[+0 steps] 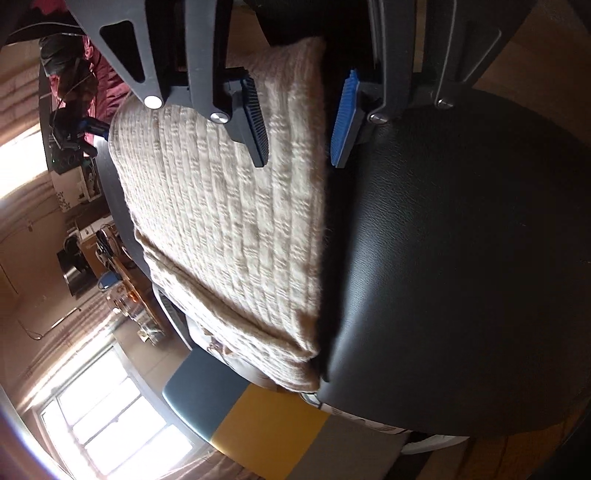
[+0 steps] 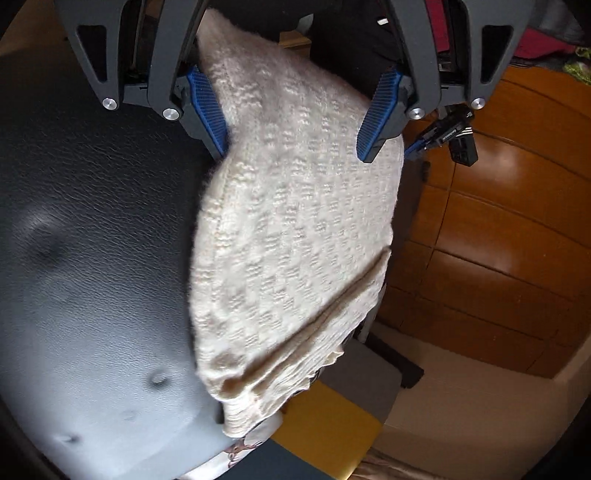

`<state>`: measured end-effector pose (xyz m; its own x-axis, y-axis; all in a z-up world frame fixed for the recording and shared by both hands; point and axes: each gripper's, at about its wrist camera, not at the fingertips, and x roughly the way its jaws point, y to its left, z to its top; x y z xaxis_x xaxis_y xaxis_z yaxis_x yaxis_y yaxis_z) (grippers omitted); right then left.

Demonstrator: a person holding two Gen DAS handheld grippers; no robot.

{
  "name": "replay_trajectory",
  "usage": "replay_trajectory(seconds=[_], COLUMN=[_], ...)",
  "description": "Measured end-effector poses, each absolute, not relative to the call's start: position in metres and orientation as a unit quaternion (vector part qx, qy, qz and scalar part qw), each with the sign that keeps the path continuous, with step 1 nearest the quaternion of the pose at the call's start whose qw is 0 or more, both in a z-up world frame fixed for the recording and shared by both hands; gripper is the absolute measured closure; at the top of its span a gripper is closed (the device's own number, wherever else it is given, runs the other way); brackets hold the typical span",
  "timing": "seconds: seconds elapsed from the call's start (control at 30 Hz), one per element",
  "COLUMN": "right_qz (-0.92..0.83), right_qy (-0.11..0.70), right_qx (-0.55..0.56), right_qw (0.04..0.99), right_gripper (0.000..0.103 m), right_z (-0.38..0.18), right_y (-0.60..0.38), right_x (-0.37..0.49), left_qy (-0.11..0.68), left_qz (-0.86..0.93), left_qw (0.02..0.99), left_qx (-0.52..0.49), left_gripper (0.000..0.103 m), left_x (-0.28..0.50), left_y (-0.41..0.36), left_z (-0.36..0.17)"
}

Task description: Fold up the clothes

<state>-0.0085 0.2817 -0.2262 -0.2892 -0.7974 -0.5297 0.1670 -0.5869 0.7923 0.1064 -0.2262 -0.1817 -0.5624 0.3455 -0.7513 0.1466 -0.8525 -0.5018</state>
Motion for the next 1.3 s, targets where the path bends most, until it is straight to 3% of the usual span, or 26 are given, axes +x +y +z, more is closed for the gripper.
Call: replay_trajectory(seconds=[0.17, 0.33, 0.43, 0.47, 0.5, 0.53, 0.6, 0.63, 0.67, 0.7, 0.83, 1.3], right_qz=[-0.740, -0.758, -0.768, -0.774, -0.779, -0.785, -0.796, -0.802, -0.807, -0.805, -0.814, -0.771], right_qy=[-0.295, -0.268, -0.243, -0.226, -0.209, -0.198, -0.182, -0.174, -0.166, -0.174, -0.188, -0.234], right_qx=[0.492, 0.486, 0.485, 0.487, 0.488, 0.491, 0.499, 0.503, 0.506, 0.510, 0.495, 0.490], right_qw=[0.350, 0.344, 0.339, 0.336, 0.333, 0.321, 0.289, 0.273, 0.256, 0.249, 0.240, 0.332], right_gripper=[0.000, 0.000, 0.000, 0.000, 0.003, 0.006, 0.023, 0.048, 0.086, 0.092, 0.092, 0.092], right_z=[-0.222, -0.219, -0.218, -0.216, -0.215, -0.215, -0.216, -0.216, -0.217, -0.221, -0.224, -0.189], right_y=[0.265, 0.257, 0.251, 0.247, 0.243, 0.244, 0.250, 0.253, 0.256, 0.262, 0.269, 0.260], right_x=[-0.006, 0.001, 0.003, 0.003, 0.004, 0.005, 0.006, 0.007, 0.008, 0.009, 0.017, 0.043], left_qy=[-0.254, -0.270, -0.208, -0.199, -0.193, -0.189, -0.177, -0.171, -0.166, -0.164, -0.190, -0.274], left_qz=[0.843, 0.843, 0.854, 0.855, 0.856, 0.855, 0.857, 0.858, 0.858, 0.858, 0.852, 0.834], left_qw=[0.047, 0.025, -0.005, -0.010, -0.014, -0.015, -0.020, -0.022, -0.024, -0.026, -0.012, 0.177], left_qx=[-0.472, -0.464, -0.478, -0.479, -0.480, -0.482, -0.483, -0.484, -0.485, -0.486, -0.487, -0.445], left_gripper=[0.065, 0.066, 0.074, 0.081, 0.092, 0.093, 0.096, 0.096, 0.096, 0.096, 0.097, 0.097], left_x=[0.107, 0.114, 0.114, 0.114, 0.113, 0.112, 0.110, 0.109, 0.108, 0.107, 0.107, 0.120], left_y=[-0.222, -0.218, -0.201, -0.196, -0.192, -0.189, -0.183, -0.180, -0.178, -0.178, -0.185, -0.214], left_z=[-0.190, -0.192, -0.187, -0.185, -0.183, -0.182, -0.179, -0.178, -0.178, -0.178, -0.176, -0.139])
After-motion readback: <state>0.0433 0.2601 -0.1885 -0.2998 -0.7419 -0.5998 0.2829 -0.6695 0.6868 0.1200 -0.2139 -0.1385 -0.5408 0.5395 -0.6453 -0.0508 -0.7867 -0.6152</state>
